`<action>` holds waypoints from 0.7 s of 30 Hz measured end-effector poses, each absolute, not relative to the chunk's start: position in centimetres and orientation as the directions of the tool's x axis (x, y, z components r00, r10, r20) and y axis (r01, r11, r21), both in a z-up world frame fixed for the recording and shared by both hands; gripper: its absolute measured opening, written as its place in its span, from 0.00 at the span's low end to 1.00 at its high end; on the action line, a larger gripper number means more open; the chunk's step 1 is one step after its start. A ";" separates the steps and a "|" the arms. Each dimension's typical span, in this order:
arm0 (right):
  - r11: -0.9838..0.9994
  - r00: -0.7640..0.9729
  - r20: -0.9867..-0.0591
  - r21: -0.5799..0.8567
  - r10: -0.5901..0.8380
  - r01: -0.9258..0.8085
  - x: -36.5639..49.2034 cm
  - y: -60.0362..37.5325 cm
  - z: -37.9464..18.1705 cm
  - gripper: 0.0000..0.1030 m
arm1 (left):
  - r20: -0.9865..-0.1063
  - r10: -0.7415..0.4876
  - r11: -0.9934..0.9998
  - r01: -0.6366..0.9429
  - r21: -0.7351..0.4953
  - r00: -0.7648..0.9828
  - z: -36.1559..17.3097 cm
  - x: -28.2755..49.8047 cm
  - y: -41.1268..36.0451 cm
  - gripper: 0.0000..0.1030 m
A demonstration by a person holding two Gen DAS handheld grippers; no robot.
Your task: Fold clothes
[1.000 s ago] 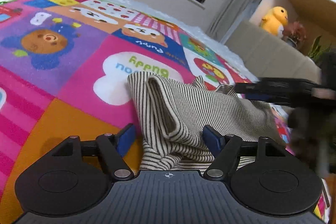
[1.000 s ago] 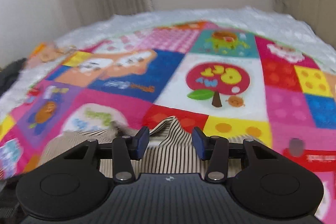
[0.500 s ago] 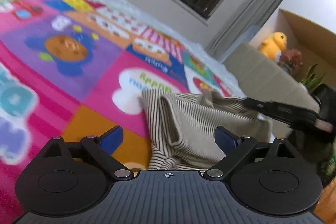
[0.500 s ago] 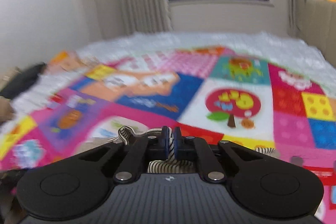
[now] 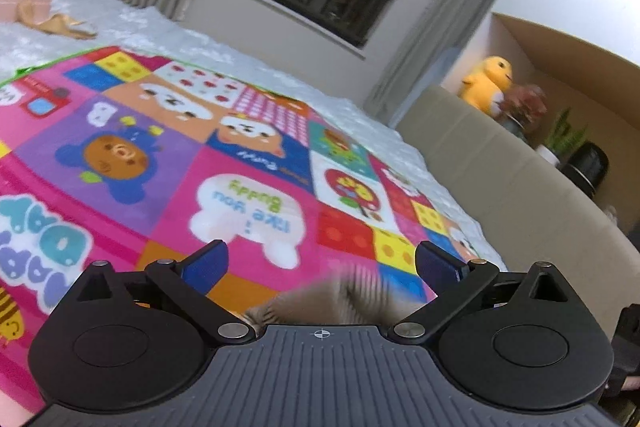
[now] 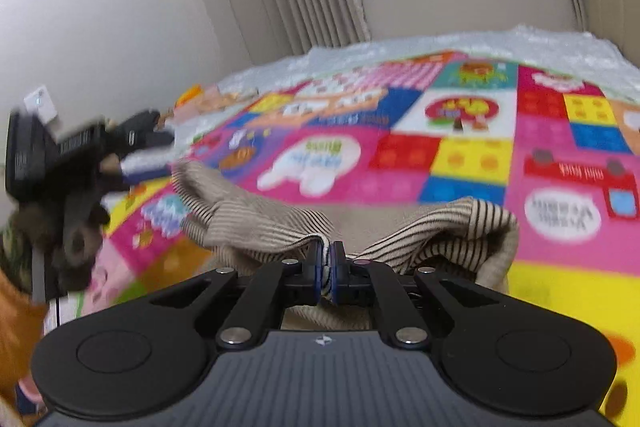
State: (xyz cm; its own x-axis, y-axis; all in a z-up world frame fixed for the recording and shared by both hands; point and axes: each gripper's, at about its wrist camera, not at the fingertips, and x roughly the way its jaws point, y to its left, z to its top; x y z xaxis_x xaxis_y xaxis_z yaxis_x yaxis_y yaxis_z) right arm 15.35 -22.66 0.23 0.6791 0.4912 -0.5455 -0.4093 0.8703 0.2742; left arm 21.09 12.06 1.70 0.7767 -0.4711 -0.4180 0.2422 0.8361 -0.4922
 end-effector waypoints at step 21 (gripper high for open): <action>0.904 0.693 -0.609 0.399 0.386 -0.153 18.3 -28.3 -4.1 0.32 | -0.639 -0.570 0.798 0.162 -0.581 0.516 -5.2 22.3 8.0 0.65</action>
State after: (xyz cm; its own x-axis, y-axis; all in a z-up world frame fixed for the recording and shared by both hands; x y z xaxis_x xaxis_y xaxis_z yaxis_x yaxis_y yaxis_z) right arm 18.25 -28.27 -4.14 0.6934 0.3859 -0.6085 -0.1527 0.9040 0.3993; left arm 22.30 8.02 -5.22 0.5157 -0.5701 -0.6395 0.1616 0.7978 -0.5809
